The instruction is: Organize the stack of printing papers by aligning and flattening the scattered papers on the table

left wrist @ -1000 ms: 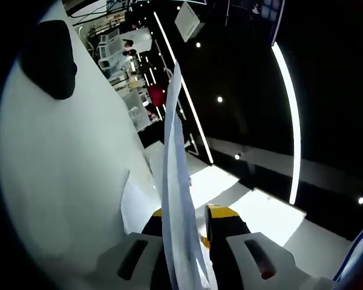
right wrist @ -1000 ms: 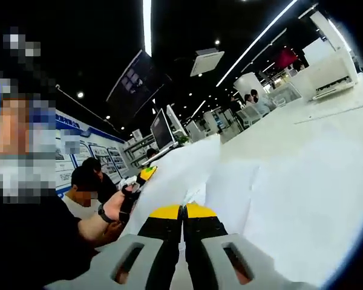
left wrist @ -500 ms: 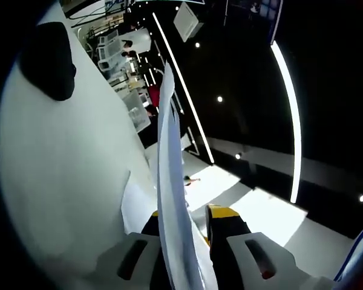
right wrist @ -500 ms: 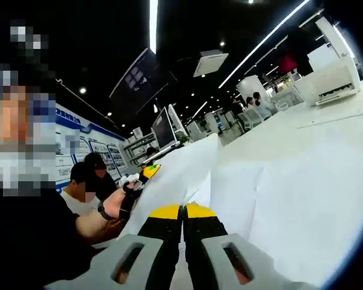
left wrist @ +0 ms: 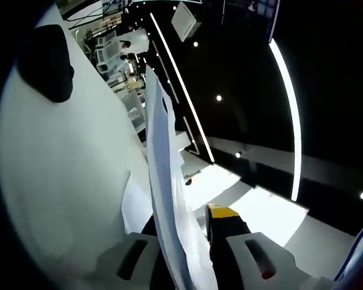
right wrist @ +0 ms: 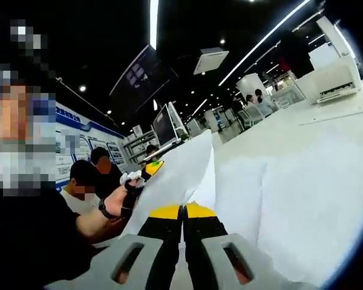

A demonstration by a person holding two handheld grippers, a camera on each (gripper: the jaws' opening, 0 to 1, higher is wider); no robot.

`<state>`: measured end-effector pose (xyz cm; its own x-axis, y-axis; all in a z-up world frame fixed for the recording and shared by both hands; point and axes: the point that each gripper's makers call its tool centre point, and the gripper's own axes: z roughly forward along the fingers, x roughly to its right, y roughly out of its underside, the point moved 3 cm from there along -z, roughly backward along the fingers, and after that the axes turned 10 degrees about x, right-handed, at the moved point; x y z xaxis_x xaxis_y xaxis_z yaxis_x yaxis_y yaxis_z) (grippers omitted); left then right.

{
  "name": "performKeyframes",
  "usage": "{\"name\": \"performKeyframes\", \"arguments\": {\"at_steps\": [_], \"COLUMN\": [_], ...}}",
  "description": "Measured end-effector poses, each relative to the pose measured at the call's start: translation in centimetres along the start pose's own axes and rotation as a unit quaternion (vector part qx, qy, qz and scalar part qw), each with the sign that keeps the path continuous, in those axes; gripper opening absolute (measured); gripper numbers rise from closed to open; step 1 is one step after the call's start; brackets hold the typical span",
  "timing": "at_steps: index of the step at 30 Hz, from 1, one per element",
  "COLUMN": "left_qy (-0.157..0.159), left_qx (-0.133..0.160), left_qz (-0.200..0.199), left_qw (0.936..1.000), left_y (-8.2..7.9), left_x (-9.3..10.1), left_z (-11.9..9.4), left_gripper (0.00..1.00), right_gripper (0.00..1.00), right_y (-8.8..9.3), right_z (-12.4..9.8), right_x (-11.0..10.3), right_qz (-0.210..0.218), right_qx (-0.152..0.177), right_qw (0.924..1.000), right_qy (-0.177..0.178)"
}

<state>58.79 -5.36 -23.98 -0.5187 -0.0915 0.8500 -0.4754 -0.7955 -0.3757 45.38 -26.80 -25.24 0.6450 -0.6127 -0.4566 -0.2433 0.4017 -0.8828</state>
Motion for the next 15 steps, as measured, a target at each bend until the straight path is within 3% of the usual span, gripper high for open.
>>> {"name": "performKeyframes", "arguments": {"at_steps": [8, 15], "left_qy": [0.000, -0.001], "left_qx": [0.000, -0.002], "left_qz": [0.002, 0.008], "left_qw": [1.0000, 1.0000], "left_y": [-0.1, -0.2], "left_x": [-0.1, -0.4], "left_z": [0.1, 0.2], "left_gripper": [0.17, 0.16], "right_gripper": [0.00, 0.00], "right_y": [0.9, 1.1], "right_z": [0.3, 0.4], "right_x": [-1.8, -2.0], "right_qz": [0.002, 0.000], "right_qx": [0.007, 0.008], "right_qw": [1.0000, 0.9999], "right_qy": [0.001, 0.006]}}
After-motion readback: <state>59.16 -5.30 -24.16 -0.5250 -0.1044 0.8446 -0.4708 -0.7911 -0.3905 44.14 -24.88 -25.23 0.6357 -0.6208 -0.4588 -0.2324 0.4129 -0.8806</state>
